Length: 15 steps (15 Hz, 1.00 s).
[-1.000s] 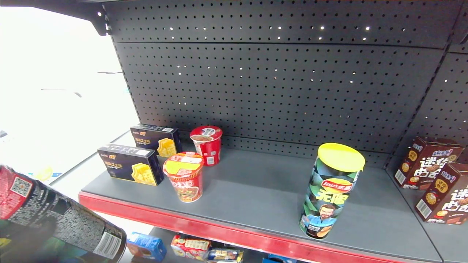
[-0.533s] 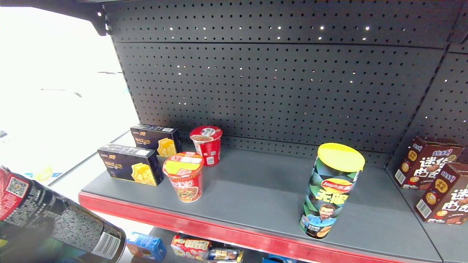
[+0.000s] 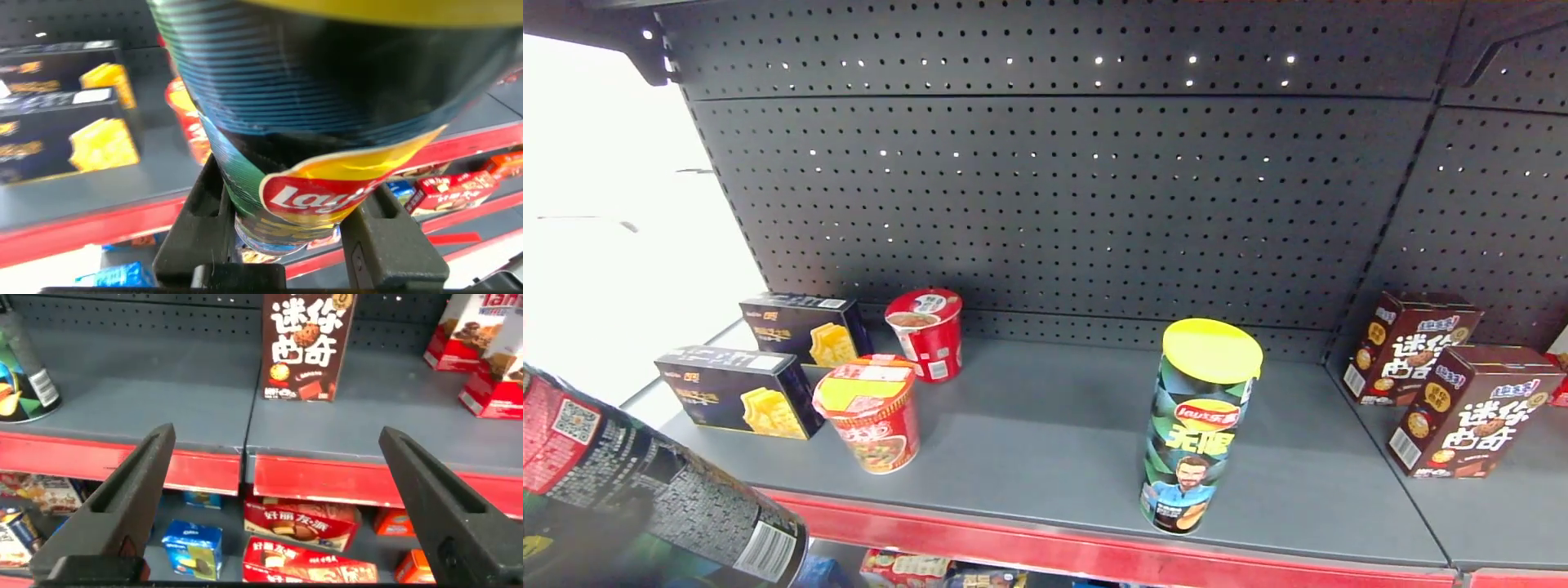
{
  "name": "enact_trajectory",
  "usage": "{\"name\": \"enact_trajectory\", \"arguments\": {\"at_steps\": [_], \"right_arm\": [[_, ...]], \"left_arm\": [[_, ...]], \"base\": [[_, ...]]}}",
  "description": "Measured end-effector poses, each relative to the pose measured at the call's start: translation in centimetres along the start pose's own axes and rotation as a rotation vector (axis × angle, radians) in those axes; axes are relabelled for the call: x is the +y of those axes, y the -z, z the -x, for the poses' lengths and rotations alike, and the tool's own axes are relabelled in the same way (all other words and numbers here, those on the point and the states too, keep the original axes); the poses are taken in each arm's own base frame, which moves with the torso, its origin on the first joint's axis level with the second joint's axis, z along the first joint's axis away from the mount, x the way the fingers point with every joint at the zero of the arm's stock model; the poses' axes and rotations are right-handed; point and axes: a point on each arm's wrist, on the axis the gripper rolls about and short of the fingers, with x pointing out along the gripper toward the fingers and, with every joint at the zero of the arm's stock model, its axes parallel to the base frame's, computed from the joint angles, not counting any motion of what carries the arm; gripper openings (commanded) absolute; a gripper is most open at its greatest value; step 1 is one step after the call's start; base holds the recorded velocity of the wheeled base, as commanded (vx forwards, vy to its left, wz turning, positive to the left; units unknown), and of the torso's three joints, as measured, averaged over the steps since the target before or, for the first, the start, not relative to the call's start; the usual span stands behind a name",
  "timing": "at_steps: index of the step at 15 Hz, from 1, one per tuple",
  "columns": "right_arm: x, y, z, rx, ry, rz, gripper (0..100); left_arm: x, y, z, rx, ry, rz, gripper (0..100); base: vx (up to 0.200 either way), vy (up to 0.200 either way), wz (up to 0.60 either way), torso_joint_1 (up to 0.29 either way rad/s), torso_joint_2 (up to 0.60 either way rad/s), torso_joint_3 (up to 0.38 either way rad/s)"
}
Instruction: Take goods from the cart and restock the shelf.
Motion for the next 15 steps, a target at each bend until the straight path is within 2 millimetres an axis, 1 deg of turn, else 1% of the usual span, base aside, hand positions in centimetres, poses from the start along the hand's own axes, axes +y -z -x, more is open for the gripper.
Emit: {"name": "enact_trajectory", "arguments": {"at_steps": [2, 9, 11, 15], "right_arm": [[0.05, -0.06, 0.01, -0.003, -0.019, 0.0, 100], [0.06, -0.03, 0.01, 0.0, -0.026, -0.002, 100], [0.09, -0.07, 0.03, -0.002, -0.038, -0.007, 100], [0.09, -0.04, 0.02, 0.001, -0.041, -0.012, 100]], "left_arm": [[0.0, 0.06, 0.0, 0.001, -0.001, 0.001, 0], [0.01, 0.19, -0.03, 0.006, 0.0, 0.003, 0], [0.01, 0.09, -0.02, 0.003, 0.0, 0.003, 0], [-0.01, -0.09, 0.0, -0.002, 0.0, 0.003, 0]], "base": [[0.0, 0.0, -0.6, 0.0, 0.0, 0.002], [0.0, 0.0, 0.0, 0.0, 0.0, 0.0], [0.0, 0.0, -0.6, 0.007, 0.0, 0.0], [0.0, 0.0, 0.0, 0.0, 0.0, 0.0]]}}
